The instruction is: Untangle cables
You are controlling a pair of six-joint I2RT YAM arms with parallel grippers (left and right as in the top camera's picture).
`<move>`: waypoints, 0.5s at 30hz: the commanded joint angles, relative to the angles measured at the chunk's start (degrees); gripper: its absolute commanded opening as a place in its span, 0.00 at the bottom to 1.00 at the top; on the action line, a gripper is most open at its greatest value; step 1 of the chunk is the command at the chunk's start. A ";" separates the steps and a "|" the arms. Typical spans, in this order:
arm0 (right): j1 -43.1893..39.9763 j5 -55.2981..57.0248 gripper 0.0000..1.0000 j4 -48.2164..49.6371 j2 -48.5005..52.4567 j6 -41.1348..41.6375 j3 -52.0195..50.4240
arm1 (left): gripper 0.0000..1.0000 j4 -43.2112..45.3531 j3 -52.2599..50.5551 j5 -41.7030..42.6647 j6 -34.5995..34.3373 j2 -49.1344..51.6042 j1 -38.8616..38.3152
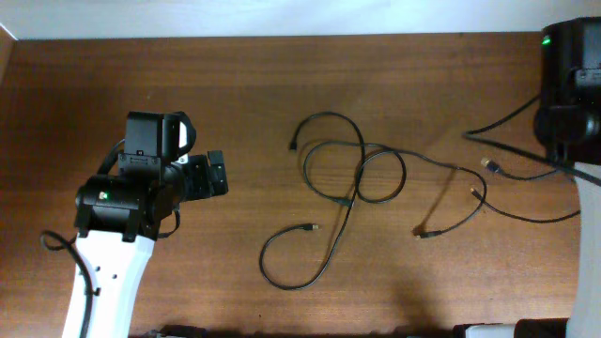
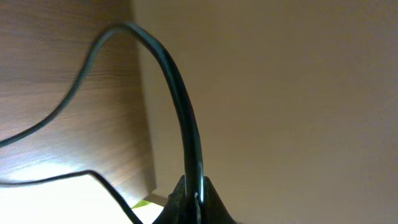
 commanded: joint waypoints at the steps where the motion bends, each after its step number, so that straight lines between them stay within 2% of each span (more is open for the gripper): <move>1: -3.10 -5.07 0.04 7.39 -0.28 -1.62 0.09 | 0.99 0.09 0.46 -0.68 -0.33 -0.07 0.24; 6: -3.10 -41.38 0.04 12.79 -0.28 -1.60 0.09 | 0.99 0.09 0.46 -0.68 -0.33 -0.07 0.24; 9: -3.10 -58.40 0.04 13.51 -0.28 -1.57 0.09 | 0.99 0.09 0.46 -0.68 -0.33 -0.07 0.24; 11: -3.10 -62.99 0.04 13.42 -0.28 -1.31 0.09 | 0.99 0.09 0.46 -0.68 -0.33 -0.07 0.24; 15: -3.37 -62.95 0.04 13.20 -0.28 -0.83 0.09 | 0.99 1.36 0.46 -0.66 -0.33 -0.07 0.24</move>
